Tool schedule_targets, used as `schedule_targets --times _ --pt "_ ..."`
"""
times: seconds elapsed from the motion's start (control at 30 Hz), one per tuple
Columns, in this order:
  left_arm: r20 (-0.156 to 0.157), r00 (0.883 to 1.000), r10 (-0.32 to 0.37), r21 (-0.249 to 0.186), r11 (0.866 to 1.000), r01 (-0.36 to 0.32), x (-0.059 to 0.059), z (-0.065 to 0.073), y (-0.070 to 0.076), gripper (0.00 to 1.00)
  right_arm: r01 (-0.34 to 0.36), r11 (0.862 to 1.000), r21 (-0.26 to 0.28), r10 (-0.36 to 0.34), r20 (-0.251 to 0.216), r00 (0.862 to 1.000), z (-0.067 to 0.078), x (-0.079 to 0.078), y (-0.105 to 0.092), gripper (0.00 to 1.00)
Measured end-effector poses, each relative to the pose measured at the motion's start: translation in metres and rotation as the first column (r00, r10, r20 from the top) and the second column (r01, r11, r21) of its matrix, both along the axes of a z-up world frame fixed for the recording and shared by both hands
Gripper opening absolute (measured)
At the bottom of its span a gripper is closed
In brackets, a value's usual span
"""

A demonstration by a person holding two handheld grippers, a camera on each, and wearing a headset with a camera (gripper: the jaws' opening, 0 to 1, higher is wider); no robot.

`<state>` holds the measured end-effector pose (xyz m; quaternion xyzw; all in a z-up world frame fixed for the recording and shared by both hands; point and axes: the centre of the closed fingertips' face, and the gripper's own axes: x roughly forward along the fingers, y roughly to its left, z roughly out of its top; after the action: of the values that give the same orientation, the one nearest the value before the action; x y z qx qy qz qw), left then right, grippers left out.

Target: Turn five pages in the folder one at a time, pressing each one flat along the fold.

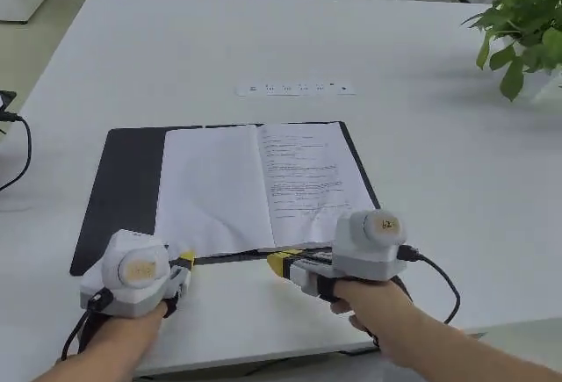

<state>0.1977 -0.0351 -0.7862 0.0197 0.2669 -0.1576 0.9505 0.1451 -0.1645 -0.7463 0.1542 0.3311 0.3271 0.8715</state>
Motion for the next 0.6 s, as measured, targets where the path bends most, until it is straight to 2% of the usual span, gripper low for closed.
schedule_targets --times 0.07,0.1,0.17,0.23,0.27,0.3,0.33,0.4,0.47,0.5,0.53,0.6 --pt "-0.018 1.0 0.006 -0.018 1.0 -0.006 0.001 0.001 0.001 0.22 0.032 0.999 -0.031 -0.033 -0.039 0.999 0.004 -0.005 -0.005 0.0" --pt "-0.032 0.999 0.003 -0.032 0.999 -0.004 0.001 0.001 0.0 0.22 0.037 0.999 -0.041 -0.038 -0.042 0.998 0.009 -0.008 -0.007 0.0" --pt "-0.067 0.998 -0.014 -0.054 0.999 0.01 -0.001 0.002 -0.003 0.26 0.04 0.999 -0.034 -0.041 -0.027 0.999 0.019 -0.012 -0.009 0.0" --pt "-0.132 0.991 -0.029 -0.093 0.996 0.016 -0.007 0.004 -0.008 0.31 0.061 0.998 -0.028 -0.061 -0.009 0.998 0.034 -0.016 -0.014 0.0" --pt "-0.149 0.988 -0.037 -0.089 0.996 0.024 -0.008 0.004 -0.008 0.33 0.083 0.996 -0.03 -0.083 0.025 0.996 0.046 -0.016 -0.018 0.0" --pt "-0.148 0.988 -0.041 -0.076 0.997 0.03 -0.011 0.01 -0.007 0.33 0.099 0.995 -0.031 -0.098 0.049 0.994 0.052 -0.015 -0.022 0.0" --pt "-0.152 0.988 -0.04 -0.083 0.996 0.027 -0.015 0.018 -0.008 0.32 0.121 0.992 -0.032 -0.119 0.056 0.991 0.06 -0.018 -0.028 0.0" --pt "-0.14 0.99 -0.035 -0.116 0.993 0.018 -0.018 0.031 -0.005 0.33 0.136 0.989 -0.05 -0.133 0.067 0.989 0.068 -0.02 -0.036 0.0" --pt "-0.127 0.991 -0.038 -0.142 0.99 0.02 -0.024 0.049 -0.003 0.35 0.161 0.983 -0.086 -0.152 0.102 0.983 0.078 -0.02 -0.05 0.0" --pt "-0.111 0.993 -0.041 -0.161 0.987 0.023 -0.025 0.058 -0.004 0.36 0.169 0.981 -0.096 -0.157 0.125 0.98 0.084 -0.02 -0.056 0.0" --pt "-0.068 0.997 -0.04 -0.171 0.985 0.028 -0.026 0.073 -0.002 0.37 0.198 0.976 -0.087 -0.182 0.164 0.969 0.094 -0.018 -0.064 0.0" --pt "-0.042 0.999 -0.024 -0.175 0.984 0.017 -0.033 0.093 0.004 0.4 0.242 0.968 -0.065 -0.225 0.201 0.953 0.109 -0.016 -0.076 0.0"
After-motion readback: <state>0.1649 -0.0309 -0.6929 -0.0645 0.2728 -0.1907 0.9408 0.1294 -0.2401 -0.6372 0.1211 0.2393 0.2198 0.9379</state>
